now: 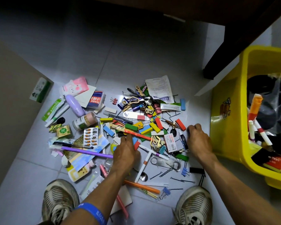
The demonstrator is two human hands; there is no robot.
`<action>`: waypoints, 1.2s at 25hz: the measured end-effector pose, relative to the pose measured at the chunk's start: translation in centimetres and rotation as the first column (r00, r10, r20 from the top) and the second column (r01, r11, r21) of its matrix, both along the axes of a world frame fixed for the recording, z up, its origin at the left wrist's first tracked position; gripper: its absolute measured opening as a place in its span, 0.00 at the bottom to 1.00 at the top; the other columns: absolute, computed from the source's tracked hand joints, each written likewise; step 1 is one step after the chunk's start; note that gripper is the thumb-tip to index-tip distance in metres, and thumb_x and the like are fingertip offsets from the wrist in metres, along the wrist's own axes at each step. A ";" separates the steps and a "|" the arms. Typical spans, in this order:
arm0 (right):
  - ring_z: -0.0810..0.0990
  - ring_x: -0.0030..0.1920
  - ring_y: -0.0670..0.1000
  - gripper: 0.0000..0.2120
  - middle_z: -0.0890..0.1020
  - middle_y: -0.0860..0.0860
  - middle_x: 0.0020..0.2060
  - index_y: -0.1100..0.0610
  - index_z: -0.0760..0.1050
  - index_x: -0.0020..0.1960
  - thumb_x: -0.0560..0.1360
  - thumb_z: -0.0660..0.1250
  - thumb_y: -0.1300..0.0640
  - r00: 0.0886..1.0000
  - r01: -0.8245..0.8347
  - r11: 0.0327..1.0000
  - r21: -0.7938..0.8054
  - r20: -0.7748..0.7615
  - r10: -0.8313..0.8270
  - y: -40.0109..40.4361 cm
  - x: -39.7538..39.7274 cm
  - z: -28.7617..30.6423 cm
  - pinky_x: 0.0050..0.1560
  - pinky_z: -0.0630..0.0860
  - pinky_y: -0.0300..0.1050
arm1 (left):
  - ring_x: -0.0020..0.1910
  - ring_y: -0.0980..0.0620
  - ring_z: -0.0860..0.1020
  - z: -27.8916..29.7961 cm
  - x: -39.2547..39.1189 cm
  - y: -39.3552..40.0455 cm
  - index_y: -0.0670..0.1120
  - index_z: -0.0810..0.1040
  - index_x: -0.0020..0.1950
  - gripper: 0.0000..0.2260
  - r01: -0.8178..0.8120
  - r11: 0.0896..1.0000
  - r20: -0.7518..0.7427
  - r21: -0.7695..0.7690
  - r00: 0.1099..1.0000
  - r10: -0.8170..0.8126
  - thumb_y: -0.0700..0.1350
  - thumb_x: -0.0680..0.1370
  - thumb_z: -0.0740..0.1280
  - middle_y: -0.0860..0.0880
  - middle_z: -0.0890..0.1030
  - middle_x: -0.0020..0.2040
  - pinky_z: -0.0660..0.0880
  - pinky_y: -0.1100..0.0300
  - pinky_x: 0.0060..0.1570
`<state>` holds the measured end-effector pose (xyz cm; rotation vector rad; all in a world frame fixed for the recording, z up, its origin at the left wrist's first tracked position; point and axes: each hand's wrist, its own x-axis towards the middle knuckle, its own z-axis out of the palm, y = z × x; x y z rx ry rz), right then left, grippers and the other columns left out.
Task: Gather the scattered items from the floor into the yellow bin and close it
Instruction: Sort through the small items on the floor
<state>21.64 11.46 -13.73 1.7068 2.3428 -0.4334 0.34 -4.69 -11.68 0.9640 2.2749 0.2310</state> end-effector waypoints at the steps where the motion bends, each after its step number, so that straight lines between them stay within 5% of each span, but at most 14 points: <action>1: 0.80 0.40 0.58 0.09 0.74 0.57 0.55 0.58 0.73 0.57 0.78 0.62 0.65 1.000 0.022 1.000 -0.002 -0.023 -0.022 -0.3 0.1 -0.4 0.42 0.81 0.55 | 0.48 0.47 0.78 -0.2 0.0 0.0 0.48 0.72 0.61 0.18 -0.045 0.999 0.043 -0.021 0.998 0.046 0.48 0.73 0.71 0.47 0.75 0.56 0.74 0.56 0.42; 4: 0.78 0.47 0.57 0.10 0.72 0.58 0.58 0.60 0.73 0.58 0.77 0.64 0.64 0.954 0.232 0.971 -0.055 -0.184 -0.238 -1.0 0.9 -0.9 0.50 0.80 0.56 | 0.40 0.56 0.78 -0.2 -0.1 0.1 0.50 0.77 0.48 0.11 -0.342 0.939 0.321 -0.043 0.885 0.337 0.51 0.70 0.74 0.53 0.79 0.44 0.75 0.61 0.36; 7: 0.77 0.47 0.56 0.07 0.75 0.59 0.54 0.61 0.74 0.54 0.77 0.67 0.62 0.907 0.353 0.930 -0.103 -0.208 -0.367 -1.0 1.3 -1.0 0.51 0.80 0.56 | 0.32 0.55 0.78 0.0 -1.0 -0.3 0.44 0.82 0.47 0.09 -0.565 0.815 0.668 -0.127 0.558 0.491 0.49 0.73 0.71 0.49 0.81 0.38 0.72 0.63 0.28; 11: 0.80 0.50 0.56 0.10 0.82 0.57 0.53 0.60 0.79 0.56 0.75 0.70 0.60 0.782 0.462 0.848 -0.260 -0.332 -0.528 -0.8 0.6 -0.5 0.55 0.80 0.56 | 0.28 0.51 0.74 0.7 -1.6 -0.4 0.38 0.75 0.59 0.17 -0.635 0.763 0.942 -0.123 0.166 0.291 0.37 0.70 0.63 0.41 0.84 0.46 0.69 0.63 0.24; 14: 0.81 0.50 0.54 0.10 0.82 0.54 0.53 0.57 0.79 0.57 0.76 0.70 0.58 0.714 0.433 0.850 -0.301 -0.461 -0.527 -0.1 -1.0 0.3 0.55 0.80 0.54 | 0.30 0.49 0.75 1.3 -1.8 0.2 0.39 0.73 0.57 0.21 -0.636 0.767 0.984 -0.086 0.067 0.165 0.37 0.64 0.65 0.40 0.81 0.43 0.68 0.63 0.24; 18: 0.77 0.53 0.56 0.13 0.74 0.55 0.59 0.56 0.73 0.63 0.79 0.65 0.56 0.856 0.309 0.937 -0.161 -0.382 -0.348 1.0 -3.5 0.4 0.53 0.74 0.48 | 0.32 0.49 0.77 1.9 -2.8 0.7 0.48 0.78 0.47 0.13 -0.593 0.805 0.963 -0.031 0.198 0.182 0.47 0.66 0.77 0.44 0.81 0.39 0.69 0.62 0.25; 21: 0.77 0.49 0.58 0.12 0.72 0.56 0.58 0.56 0.68 0.61 0.80 0.64 0.55 0.941 0.245 0.959 -0.144 -0.203 -0.271 0.5 -4.0 -0.3 0.48 0.74 0.50 | 0.28 0.51 0.77 1.9 -4.2 1.3 0.52 0.80 0.39 0.07 -0.640 0.769 0.787 -0.003 0.472 0.396 0.51 0.71 0.75 0.46 0.80 0.33 0.70 0.62 0.24; 23: 0.76 0.46 0.56 0.10 0.74 0.57 0.55 0.57 0.69 0.59 0.80 0.63 0.55 0.936 0.269 0.953 -0.141 -0.197 -0.293 0.4 -4.1 -0.3 0.44 0.72 0.49 | 0.32 0.52 0.79 1.4 -5.2 2.0 0.51 0.82 0.43 0.02 -0.580 0.806 0.533 0.118 0.722 0.441 0.48 0.75 0.72 0.48 0.82 0.36 0.74 0.61 0.28; 26: 0.72 0.43 0.52 0.08 0.77 0.56 0.51 0.57 0.70 0.57 0.80 0.63 0.54 0.896 0.302 0.942 -0.146 -0.295 -0.333 1.0 -4.4 0.5 0.43 0.68 0.45 | 0.45 0.50 0.78 0.7 -5.6 3.5 0.50 0.82 0.53 0.06 -0.138 0.965 0.089 0.223 0.989 0.121 0.46 0.77 0.69 0.50 0.81 0.49 0.75 0.58 0.43; 28: 0.73 0.42 0.49 0.06 0.77 0.52 0.48 0.53 0.69 0.55 0.80 0.63 0.53 0.878 0.252 0.955 -0.159 -0.378 -0.295 0.8 -5.2 1.5 0.39 0.68 0.43 | 0.48 0.47 0.78 0.3 -5.0 4.2 0.49 0.80 0.56 0.08 0.144 0.971 -0.047 0.192 0.989 -0.137 0.44 0.77 0.68 0.49 0.76 0.54 0.74 0.55 0.44; 30: 0.75 0.41 0.48 0.06 0.76 0.48 0.44 0.49 0.67 0.52 0.80 0.64 0.51 0.860 0.188 0.955 -0.228 -0.432 -0.272 0.5 -6.6 2.5 0.37 0.69 0.43 | 0.46 0.45 0.78 0.0 -4.6 4.5 0.48 0.77 0.48 0.01 0.273 0.950 -0.099 0.149 0.960 -0.260 0.45 0.78 0.67 0.49 0.74 0.50 0.71 0.55 0.39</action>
